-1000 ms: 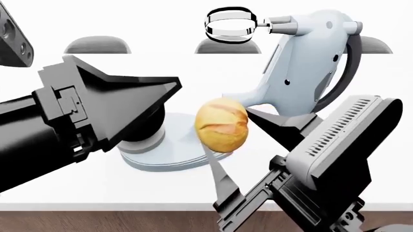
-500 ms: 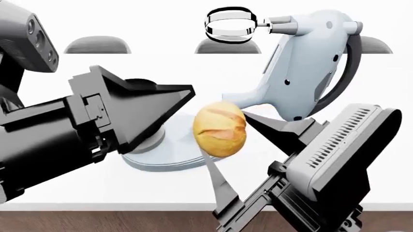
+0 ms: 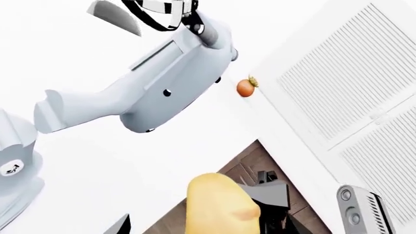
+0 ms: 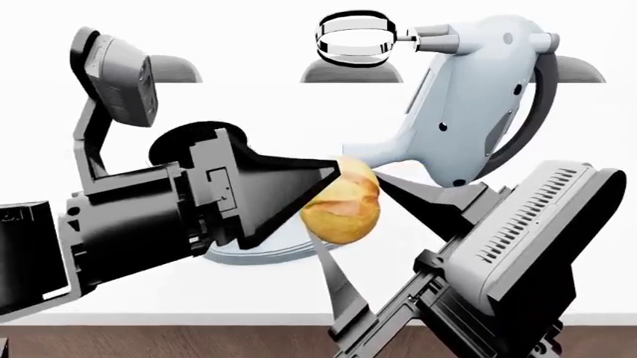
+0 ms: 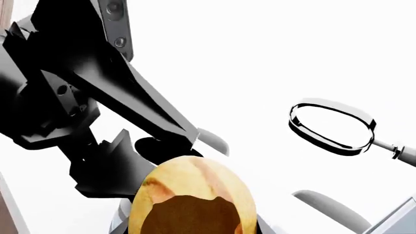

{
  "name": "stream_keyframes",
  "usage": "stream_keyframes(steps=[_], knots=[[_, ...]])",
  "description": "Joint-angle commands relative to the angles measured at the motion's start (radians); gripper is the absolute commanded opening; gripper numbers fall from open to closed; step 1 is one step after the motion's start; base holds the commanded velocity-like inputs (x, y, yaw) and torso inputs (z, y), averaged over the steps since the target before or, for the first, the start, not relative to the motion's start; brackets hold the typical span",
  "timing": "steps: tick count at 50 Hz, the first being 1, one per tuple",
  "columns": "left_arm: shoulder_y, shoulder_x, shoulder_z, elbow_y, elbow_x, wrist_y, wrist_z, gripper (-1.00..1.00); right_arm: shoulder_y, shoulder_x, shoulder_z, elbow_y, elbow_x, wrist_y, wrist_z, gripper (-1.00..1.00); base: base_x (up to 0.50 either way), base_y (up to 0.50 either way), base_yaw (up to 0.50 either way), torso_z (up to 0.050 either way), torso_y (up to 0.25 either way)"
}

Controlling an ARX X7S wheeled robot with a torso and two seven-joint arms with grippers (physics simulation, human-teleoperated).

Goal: Place the bread in the stand mixer bowl.

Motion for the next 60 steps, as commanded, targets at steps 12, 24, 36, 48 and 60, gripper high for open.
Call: stream_keyframes(steps=[12, 24, 36, 48, 60], knots=[[-0.006, 0.056, 0.107, -0.060, 0.038, -0.091, 0.048, 1.00, 0.007, 0.016, -0.037, 0.013, -0.041, -0.033, -0.016, -1.00, 0.00, 0.00, 0.00, 0.000, 0.000], [-0.017, 0.069, 0.114, -0.099, 0.100, -0.131, 0.085, 1.00, 0.005, 0.021, -0.047, 0.018, -0.051, -0.046, -0.021, -1.00, 0.00, 0.00, 0.00, 0.000, 0.000], [-0.005, 0.059, 0.070, -0.039, 0.154, -0.097, 0.073, -1.00, -0.001, 0.028, -0.057, 0.020, -0.061, -0.058, -0.024, -1.00, 0.00, 0.00, 0.00, 0.000, 0.000], [-0.012, 0.014, -0.009, 0.027, 0.131, -0.047, 0.060, -1.00, 0.004, 0.061, -0.036, 0.036, 0.002, -0.093, -0.032, 1.00, 0.00, 0.00, 0.00, 0.000, 0.000], [-0.021, -0.036, -0.074, 0.087, 0.091, 0.011, 0.026, -1.00, -0.037, 0.090, -0.033, 0.022, -0.034, -0.126, -0.061, 1.00, 0.00, 0.00, 0.00, 0.000, 0.000]])
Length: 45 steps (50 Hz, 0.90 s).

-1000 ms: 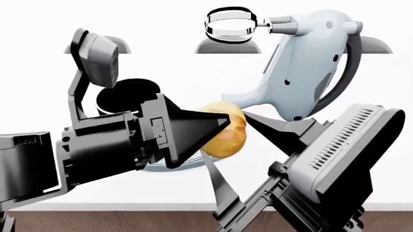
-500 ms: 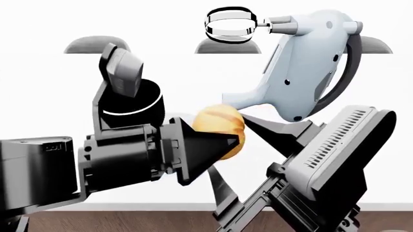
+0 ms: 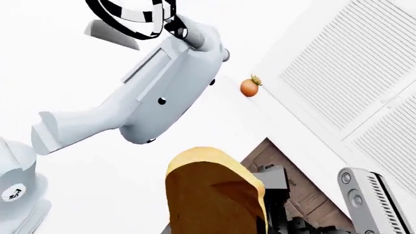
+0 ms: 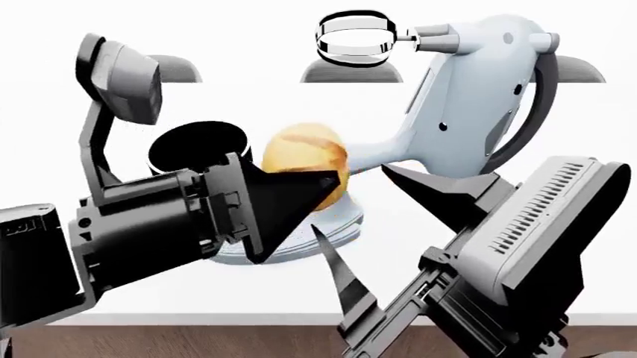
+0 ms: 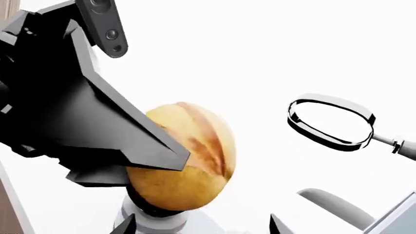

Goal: Place the bread in the stand mixer bowl.

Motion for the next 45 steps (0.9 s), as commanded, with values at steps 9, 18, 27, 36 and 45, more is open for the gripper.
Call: stream_keyframes(steps=[9, 18, 27, 36, 45], knots=[[-0.079, -0.109, -0.084, 0.059, -0.059, 0.105, -0.109, -1.00, -0.069, 0.080, 0.007, -0.042, -0.039, -0.077, -0.053, 1.00, 0.00, 0.00, 0.00, 0.000, 0.000], [-0.194, -0.130, -0.012, -0.082, 0.028, 0.093, -0.176, -1.00, -0.005, 0.129, -0.108, -0.041, -0.046, -0.153, -0.026, 1.00, 0.00, 0.00, 0.00, 0.000, 0.000], [-0.271, -0.122, 0.074, -0.225, 0.113, 0.043, -0.191, -1.00, 0.002, 0.128, -0.132, -0.032, -0.052, -0.168, -0.028, 1.00, 0.00, 0.00, 0.00, 0.000, 0.000], [-0.314, -0.131, 0.124, -0.272, 0.149, 0.034, -0.254, -1.00, 0.003, 0.128, -0.141, -0.022, -0.060, -0.175, -0.027, 1.00, 0.00, 0.00, 0.00, 0.000, 0.000], [-0.442, -0.123, 0.251, -0.398, 0.217, -0.046, -0.356, -1.00, 0.010, 0.122, -0.153, -0.017, -0.064, -0.170, -0.025, 1.00, 0.00, 0.00, 0.00, 0.000, 0.000]])
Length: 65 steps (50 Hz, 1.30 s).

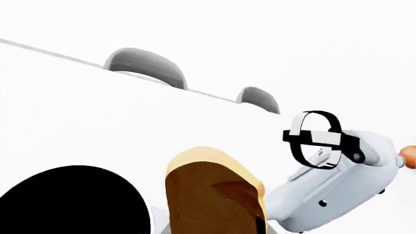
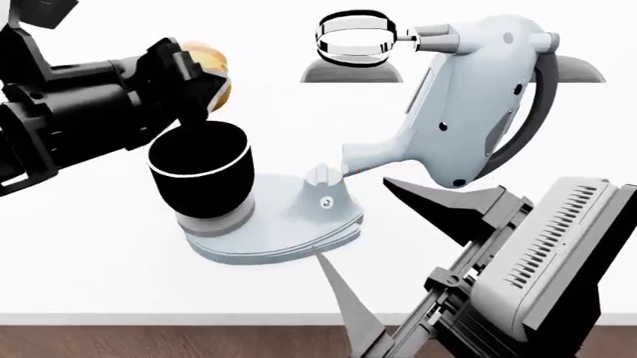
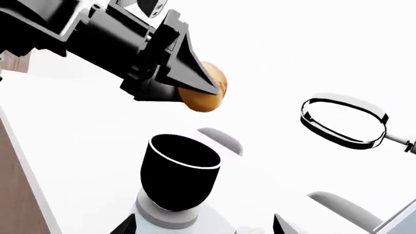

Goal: Place the bread in the stand mixer bowl.

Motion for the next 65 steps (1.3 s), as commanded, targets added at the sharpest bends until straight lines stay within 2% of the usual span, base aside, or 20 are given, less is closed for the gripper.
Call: stream_keyframes(steps=[1, 4, 20, 33, 48, 65], knots=[[-0.126, 0.009, 0.115, -0.139, 0.061, -0.058, -0.088, -1.00, 0.007, -0.001, -0.018, 0.008, -0.007, -0.005, 0.002, 1.00, 0.00, 0.00, 0.00, 0.000, 0.000], [-0.168, 0.032, 0.164, -0.209, 0.091, -0.099, -0.090, -1.00, 0.007, -0.005, -0.022, 0.014, -0.009, -0.006, -0.002, 1.00, 0.00, 0.00, 0.00, 0.000, 0.000], [-0.322, 0.132, 0.268, -0.439, 0.185, -0.180, -0.043, -1.00, -0.004, -0.004, -0.031, 0.028, -0.025, -0.017, -0.008, 1.00, 0.00, 0.00, 0.00, 0.000, 0.000], [-0.342, 0.165, 0.351, -0.551, 0.296, -0.220, 0.003, -1.00, -0.017, -0.006, -0.038, 0.041, -0.038, -0.030, -0.017, 1.00, 0.00, 0.00, 0.00, 0.000, 0.000], [-0.353, 0.184, 0.379, -0.573, 0.261, -0.254, -0.027, -1.00, -0.023, -0.008, -0.045, 0.057, -0.048, -0.039, -0.027, 1.00, 0.00, 0.00, 0.00, 0.000, 0.000], [-0.376, 0.224, 0.440, -0.659, 0.300, -0.291, -0.016, -1.00, -0.032, -0.002, -0.047, 0.065, -0.055, -0.054, -0.033, 1.00, 0.00, 0.00, 0.00, 0.000, 0.001]])
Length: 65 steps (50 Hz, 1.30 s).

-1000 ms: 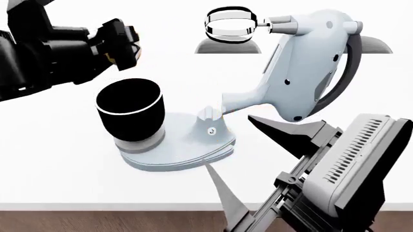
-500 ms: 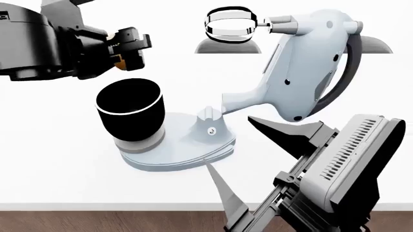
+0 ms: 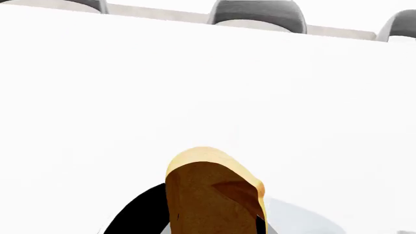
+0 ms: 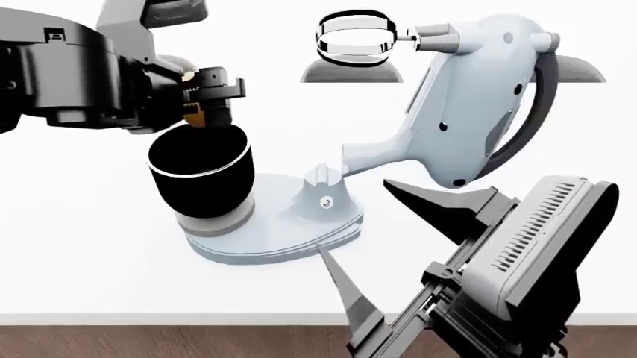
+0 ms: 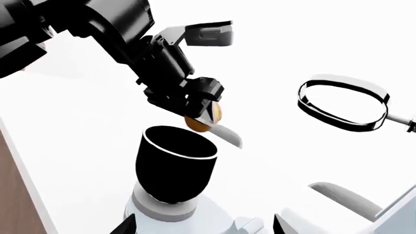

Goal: Place the bread in the stand mixer bowl.

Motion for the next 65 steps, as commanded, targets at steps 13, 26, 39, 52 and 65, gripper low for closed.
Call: stream_keyframes(steps=[13, 26, 39, 52, 65], knots=[[-0.035, 0.021, 0.046, -0.052, -0.023, -0.032, -0.060, -1.00, -0.010, 0.000, -0.006, 0.018, -0.013, -0.014, -0.009, 1.00, 0.00, 0.00, 0.00, 0.000, 0.000], [-0.044, 0.020, 0.060, -0.054, -0.100, -0.054, -0.133, -1.00, -0.012, -0.002, -0.010, 0.024, -0.017, -0.017, -0.014, 1.00, 0.00, 0.00, 0.00, 0.000, 0.001], [-0.058, 0.020, 0.088, -0.068, -0.130, -0.074, -0.178, -1.00, -0.019, -0.001, -0.012, 0.029, -0.022, -0.026, -0.015, 1.00, 0.00, 0.00, 0.00, 0.000, 0.000], [-0.054, 0.030, 0.116, -0.104, -0.091, -0.084, -0.139, -1.00, -0.023, 0.001, -0.013, 0.037, -0.024, -0.034, -0.021, 1.00, 0.00, 0.00, 0.00, 0.000, 0.000], [-0.023, 0.048, 0.144, -0.134, -0.047, -0.090, -0.080, -1.00, -0.030, 0.003, -0.014, 0.047, -0.031, -0.043, -0.024, 1.00, 0.00, 0.00, 0.00, 0.000, 0.000]])
